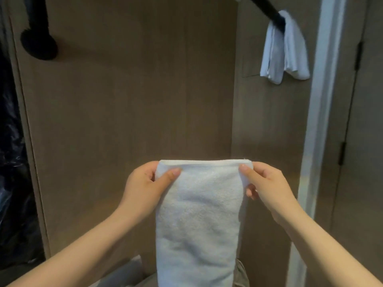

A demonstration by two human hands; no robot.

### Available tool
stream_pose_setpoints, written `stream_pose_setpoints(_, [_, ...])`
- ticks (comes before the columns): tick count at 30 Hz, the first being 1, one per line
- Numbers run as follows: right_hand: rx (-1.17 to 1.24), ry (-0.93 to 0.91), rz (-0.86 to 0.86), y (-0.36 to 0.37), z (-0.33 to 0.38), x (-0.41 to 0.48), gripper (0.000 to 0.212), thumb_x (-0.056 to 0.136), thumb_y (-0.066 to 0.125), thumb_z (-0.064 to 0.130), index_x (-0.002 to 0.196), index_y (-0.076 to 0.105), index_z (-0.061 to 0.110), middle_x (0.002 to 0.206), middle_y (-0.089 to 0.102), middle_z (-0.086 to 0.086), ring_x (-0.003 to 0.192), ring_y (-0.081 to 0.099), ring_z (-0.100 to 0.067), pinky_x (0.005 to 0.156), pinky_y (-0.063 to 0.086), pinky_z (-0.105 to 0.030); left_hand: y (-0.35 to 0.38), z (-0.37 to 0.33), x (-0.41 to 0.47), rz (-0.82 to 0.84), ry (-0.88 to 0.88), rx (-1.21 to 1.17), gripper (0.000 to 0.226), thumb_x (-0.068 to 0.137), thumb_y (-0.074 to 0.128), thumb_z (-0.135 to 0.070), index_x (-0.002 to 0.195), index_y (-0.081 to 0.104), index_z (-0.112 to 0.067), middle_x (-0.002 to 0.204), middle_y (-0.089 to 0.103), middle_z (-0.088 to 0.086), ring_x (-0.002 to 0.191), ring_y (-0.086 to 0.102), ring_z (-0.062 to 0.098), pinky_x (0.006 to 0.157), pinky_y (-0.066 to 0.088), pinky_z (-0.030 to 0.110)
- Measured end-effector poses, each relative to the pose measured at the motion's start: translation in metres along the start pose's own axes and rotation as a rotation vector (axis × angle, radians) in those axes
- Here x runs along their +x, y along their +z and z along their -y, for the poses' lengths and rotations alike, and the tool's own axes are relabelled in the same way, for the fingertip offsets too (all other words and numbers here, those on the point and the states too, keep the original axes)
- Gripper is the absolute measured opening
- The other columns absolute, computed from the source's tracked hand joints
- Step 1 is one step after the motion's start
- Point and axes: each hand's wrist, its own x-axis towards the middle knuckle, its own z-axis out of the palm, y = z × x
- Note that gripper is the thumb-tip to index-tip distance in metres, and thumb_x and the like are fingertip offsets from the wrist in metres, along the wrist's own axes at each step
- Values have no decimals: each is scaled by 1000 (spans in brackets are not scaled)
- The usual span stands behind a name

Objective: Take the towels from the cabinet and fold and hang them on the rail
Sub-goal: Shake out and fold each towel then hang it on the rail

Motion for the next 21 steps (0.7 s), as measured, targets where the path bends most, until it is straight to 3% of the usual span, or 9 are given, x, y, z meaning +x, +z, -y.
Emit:
stream_pose_setpoints(3, [-239, -72, -67, -18, 12, -9, 43, 95, 59, 36, 54, 52, 25, 47, 43, 12, 44, 40, -3, 48, 32, -12, 6, -6, 0, 31, 23, -39, 18, 84, 72, -32, 77, 72, -15, 69, 69, 4, 58, 54, 7, 53, 41, 21])
stream_pose_setpoints(7, [-444, -57, -127, -42, 26, -18, 54, 92, 62, 40, 48, 36, 21, 44, 30, 9, 43, 29, -7, 54, 27, -27, 23, -18, -2, 68, 55, -81, 23, 86, 72, -29, 73, 70, -11, 60, 59, -7, 52, 46, 4, 46, 35, 15])
stream_pose_setpoints(9, [-439, 50, -101, -55, 35, -17, 52, 90, 62, 37, 46, 41, 19, 41, 44, 6, 38, 36, -6, 54, 31, -25, 31, -25, 0, 100, 56, -92, 27, 86, 72, -30, 72, 68, -7, 60, 59, -4, 52, 46, 6, 46, 35, 17])
stream_pose_setpoints(12, [-288, 146, -80, -73, 44, -14, 37, 92, 63, 26, 58, 58, 13, 55, 66, -3, 39, 48, -5, 42, 35, -14, 44, -39, 6, 138, 39, -133, 34, 85, 73, -31, 71, 66, -1, 61, 61, 2, 54, 49, 10, 52, 37, 23])
stream_pose_setpoints(16, [-178, 66, -157, -98, 42, -2, 31, 93, 64, 25, 73, 68, 1, 62, 71, -8, 43, 54, -7, 40, 36, -9, 66, -60, 16, 149, 68, -159, 39, 83, 74, -34, 74, 67, 3, 73, 68, 20, 59, 55, 18, 58, 40, 31])
stream_pose_setpoints(21, [-118, -13, -157, -137, 30, 29, 29, 95, 62, 25, 76, 69, 3, 61, 71, -6, 44, 56, -7, 40, 36, -9, 106, -86, 27, 57, 125, -133, 31, 82, 76, -34, 68, 69, -8, 71, 69, 16, 57, 56, 14, 56, 41, 31])
